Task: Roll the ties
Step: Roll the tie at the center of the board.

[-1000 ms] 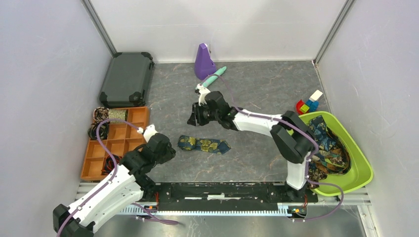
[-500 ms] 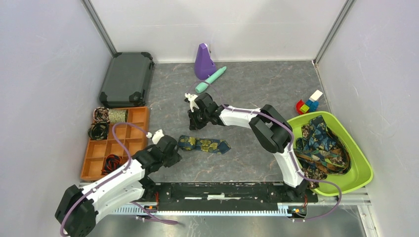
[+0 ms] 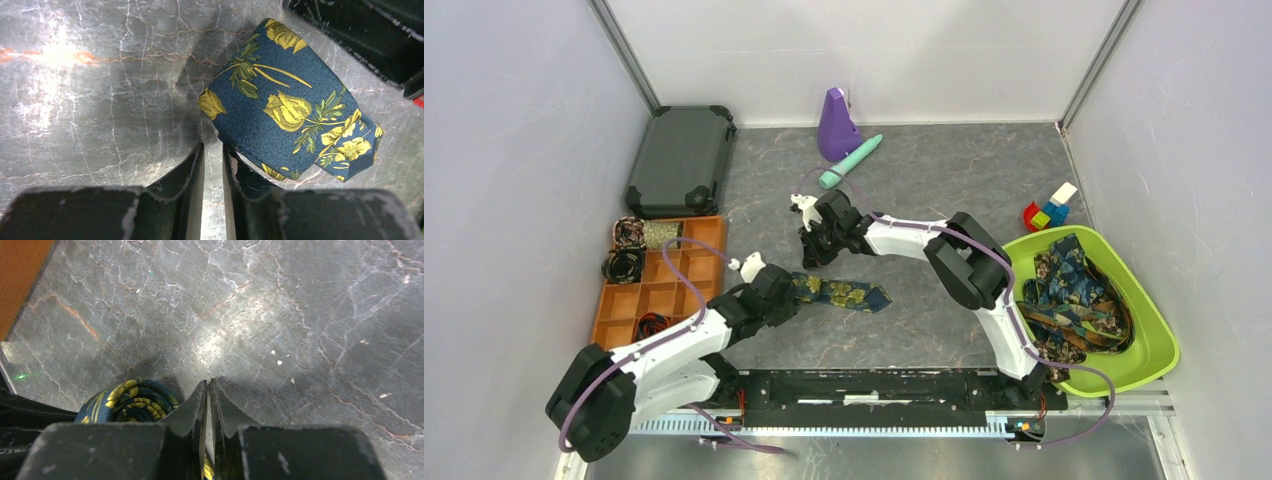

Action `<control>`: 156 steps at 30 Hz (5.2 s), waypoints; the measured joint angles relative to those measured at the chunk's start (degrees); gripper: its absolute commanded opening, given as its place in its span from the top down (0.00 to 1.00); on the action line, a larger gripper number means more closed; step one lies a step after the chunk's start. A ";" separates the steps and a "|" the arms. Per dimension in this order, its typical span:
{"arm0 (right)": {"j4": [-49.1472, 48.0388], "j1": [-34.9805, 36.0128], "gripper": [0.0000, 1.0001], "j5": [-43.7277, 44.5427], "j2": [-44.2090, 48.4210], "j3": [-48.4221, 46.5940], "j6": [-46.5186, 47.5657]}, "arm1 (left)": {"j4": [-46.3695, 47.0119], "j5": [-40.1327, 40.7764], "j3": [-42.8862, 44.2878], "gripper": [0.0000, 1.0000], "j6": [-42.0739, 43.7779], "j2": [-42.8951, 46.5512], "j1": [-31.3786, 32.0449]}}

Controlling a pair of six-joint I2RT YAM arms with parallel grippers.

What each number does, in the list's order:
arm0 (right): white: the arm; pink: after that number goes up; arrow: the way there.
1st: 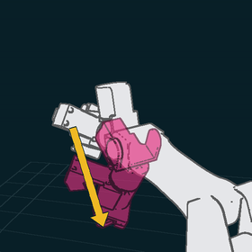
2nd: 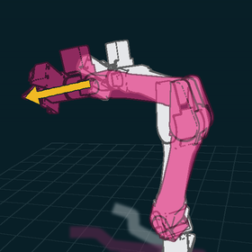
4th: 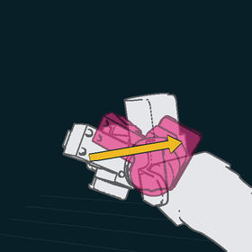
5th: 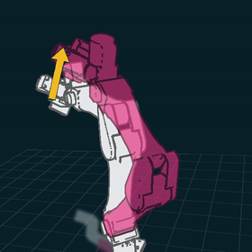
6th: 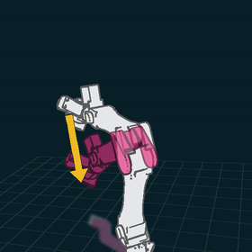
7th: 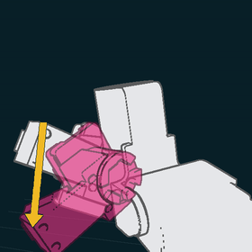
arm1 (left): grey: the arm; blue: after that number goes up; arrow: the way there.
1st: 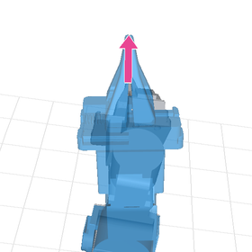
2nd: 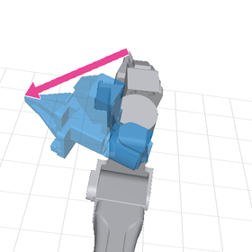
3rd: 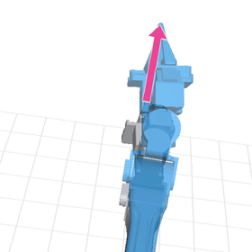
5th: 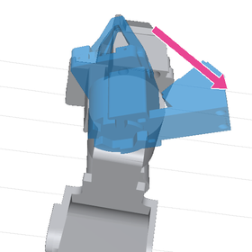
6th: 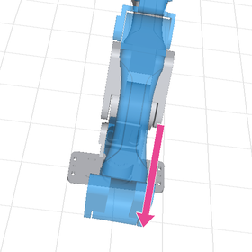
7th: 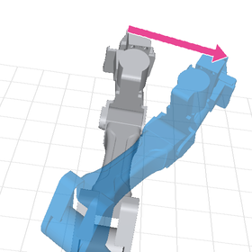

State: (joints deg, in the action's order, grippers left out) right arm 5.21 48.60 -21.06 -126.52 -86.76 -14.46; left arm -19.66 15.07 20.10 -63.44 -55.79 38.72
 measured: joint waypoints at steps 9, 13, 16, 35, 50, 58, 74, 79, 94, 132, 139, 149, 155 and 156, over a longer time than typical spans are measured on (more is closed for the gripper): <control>-0.90 0.31 0.90 -4.00 -0.74 0.00 0.22 | 3.80 2.82 2.05 0.75 0.00 -5.46 0.00; -1.70 0.26 0.91 -5.44 -1.18 0.00 0.13 | 4.28 4.20 2.47 0.75 0.00 -6.27 0.04; -2.56 0.17 0.91 -6.56 -1.62 0.00 -0.35 | 4.94 5.38 2.47 0.75 0.00 -6.38 0.04; -6.40 -1.44 0.92 -8.96 -1.92 2.03 -6.32 | 9.62 9.18 2.21 0.75 -0.09 -7.61 0.04; -3.63 -1.62 0.80 -7.32 -1.53 1.20 -8.26 | -0.61 10.58 -3.72 0.74 -0.07 11.67 0.04; 6.12 -2.23 0.63 -0.61 -1.11 -3.67 -7.21 | -10.73 14.58 -0.57 0.56 4.09 20.50 0.04; -3.61 -4.22 0.49 7.78 29.94 27.58 -18.38 | -13.81 8.87 14.93 0.26 22.43 10.19 -4.07; -15.67 -0.39 0.53 7.98 36.94 42.07 -27.71 | -13.75 5.29 15.30 0.26 24.39 7.52 -6.62; -30.45 8.04 0.65 6.56 30.10 48.83 -37.38 | -15.13 4.13 16.28 0.25 25.75 10.67 -7.89; -27.50 -2.91 0.54 3.06 24.63 43.71 -20.26 | -12.96 5.35 9.03 0.17 24.33 13.25 -8.87; -17.25 -0.83 0.42 0.11 26.82 36.68 -17.03 | -12.13 5.31 5.29 0.16 20.55 19.54 -9.86; -14.23 -0.63 0.46 0.20 19.56 21.64 -17.51 | -9.70 3.39 0.92 0.16 17.51 25.92 -10.16; -11.82 -0.61 0.50 0.55 15.13 19.34 -18.29 | -8.22 1.88 -0.31 0.16 17.29 25.92 -10.16; -11.72 -0.61 0.50 0.52 14.64 19.28 -18.49 | -7.80 1.57 -0.50 0.16 17.11 25.90 -10.16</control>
State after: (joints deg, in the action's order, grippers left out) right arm -6.50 47.99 -20.53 -111.87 -67.48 -32.95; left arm -27.46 16.64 19.59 -46.33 -29.89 28.56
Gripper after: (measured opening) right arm 0.514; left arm 0.840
